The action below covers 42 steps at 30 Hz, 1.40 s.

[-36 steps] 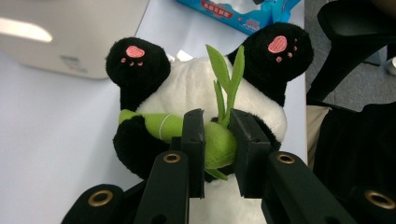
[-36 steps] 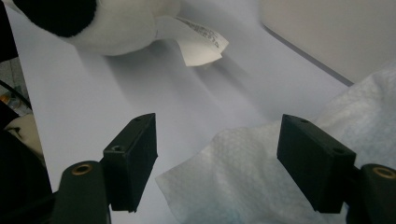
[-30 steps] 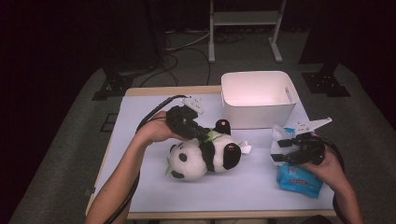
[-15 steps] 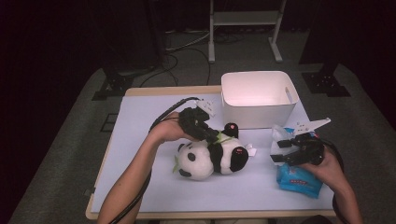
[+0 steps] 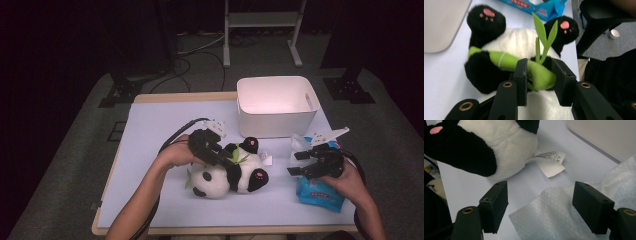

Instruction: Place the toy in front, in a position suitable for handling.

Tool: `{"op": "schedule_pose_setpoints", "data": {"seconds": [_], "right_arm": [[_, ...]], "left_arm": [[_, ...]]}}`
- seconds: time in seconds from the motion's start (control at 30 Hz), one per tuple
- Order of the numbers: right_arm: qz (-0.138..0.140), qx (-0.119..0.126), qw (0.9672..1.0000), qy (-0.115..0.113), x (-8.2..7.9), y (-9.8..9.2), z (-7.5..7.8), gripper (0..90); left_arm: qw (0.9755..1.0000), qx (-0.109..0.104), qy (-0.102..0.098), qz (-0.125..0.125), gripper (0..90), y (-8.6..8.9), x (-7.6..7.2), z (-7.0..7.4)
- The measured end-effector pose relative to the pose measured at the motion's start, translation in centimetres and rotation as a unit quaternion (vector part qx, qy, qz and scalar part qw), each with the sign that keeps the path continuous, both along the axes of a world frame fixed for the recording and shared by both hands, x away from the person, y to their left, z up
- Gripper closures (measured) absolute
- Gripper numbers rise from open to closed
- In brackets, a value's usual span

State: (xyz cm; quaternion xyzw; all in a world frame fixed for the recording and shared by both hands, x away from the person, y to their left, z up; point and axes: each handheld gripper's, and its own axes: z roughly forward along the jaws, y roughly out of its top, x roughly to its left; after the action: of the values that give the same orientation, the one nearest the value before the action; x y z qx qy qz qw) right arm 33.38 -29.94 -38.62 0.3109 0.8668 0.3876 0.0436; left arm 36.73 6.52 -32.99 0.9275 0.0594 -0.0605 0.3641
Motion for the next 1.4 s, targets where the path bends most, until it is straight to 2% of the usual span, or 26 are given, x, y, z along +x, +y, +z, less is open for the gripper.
{"op": "schedule_pose_setpoints", "data": {"seconds": [0.33,0.4,0.5,0.57,0.6,0.7,0.77,0.9,1.0,1.07,1.1,1.13,1.17,1.27,1.4], "right_arm": [[0.000,0.000,1.0000,-0.001,-0.1,0.0,0.0,27.5],[0.000,-0.002,1.0000,-0.001,0.0,0.0,0.0,27.5],[0.000,-0.004,1.0000,0.000,0.0,0.0,0.0,27.5],[0.001,-0.008,1.0000,0.002,0.0,0.0,0.0,27.6],[0.001,-0.008,1.0000,0.002,0.0,0.0,0.0,27.6],[0.003,-0.017,0.9998,0.001,0.0,-0.1,0.2,27.6],[-0.001,-0.020,0.9998,-0.003,0.0,-0.2,0.6,27.7],[-0.005,-0.016,0.9998,-0.005,0.0,-0.6,1.0,28.4],[-0.015,-0.039,0.9991,-0.001,0.3,-1.2,1.4,29.3],[-0.016,-0.044,0.9989,-0.002,0.4,-1.3,1.5,29.7],[-0.021,-0.056,0.9982,0.002,0.6,-1.6,1.7,31.5],[-0.021,-0.056,0.9982,0.002,0.6,-1.6,1.7,31.5],[-0.028,-0.071,0.9971,0.001,0.8,-1.9,1.7,35.0],[-0.038,-0.084,0.9958,0.004,1.0,-2.3,1.6,39.7],[-0.051,-0.095,0.9941,0.014,1.4,-2.6,1.2,44.4]], "left_arm": [[0.9997,-0.012,-0.005,0.020,48.7,2.0,-1.3,0.0],[0.9991,-0.020,-0.005,0.036,45.5,3.1,-1.5,-0.2],[0.9986,-0.023,-0.005,0.048,41.9,3.8,-1.6,-0.5],[0.9976,-0.031,-0.004,0.062,38.7,5.1,-1.7,-1.1],[0.9976,-0.031,-0.004,0.062,38.6,5.1,-1.7,-1.1],[0.9964,-0.027,-0.004,0.081,35.4,6.5,-1.9,-2.0],[0.9958,-0.025,-0.008,0.088,30.3,7.1,-1.9,-2.6],[0.9950,-0.019,-0.007,0.098,27.8,7.6,-1.8,-3.3],[0.9948,-0.007,-0.009,0.101,22.4,7.7,-1.9,-4.1],[0.9945,-0.005,-0.009,0.104,19.6,7.8,-1.8,-4.4],[0.9942,-0.008,-0.007,0.107,19.6,7.9,-1.7,-4.7],[0.9942,-0.008,-0.007,0.107,19.6,7.9,-1.7,-4.7],[0.9938,-0.011,-0.007,0.111,18.9,8.1,-1.6,-4.9],[0.9935,-0.023,-0.002,0.111,18.1,8.4,-1.5,-5.6],[0.9935,-0.021,-0.001,0.112,18.0,8.6,-1.4,-5.6]]}}
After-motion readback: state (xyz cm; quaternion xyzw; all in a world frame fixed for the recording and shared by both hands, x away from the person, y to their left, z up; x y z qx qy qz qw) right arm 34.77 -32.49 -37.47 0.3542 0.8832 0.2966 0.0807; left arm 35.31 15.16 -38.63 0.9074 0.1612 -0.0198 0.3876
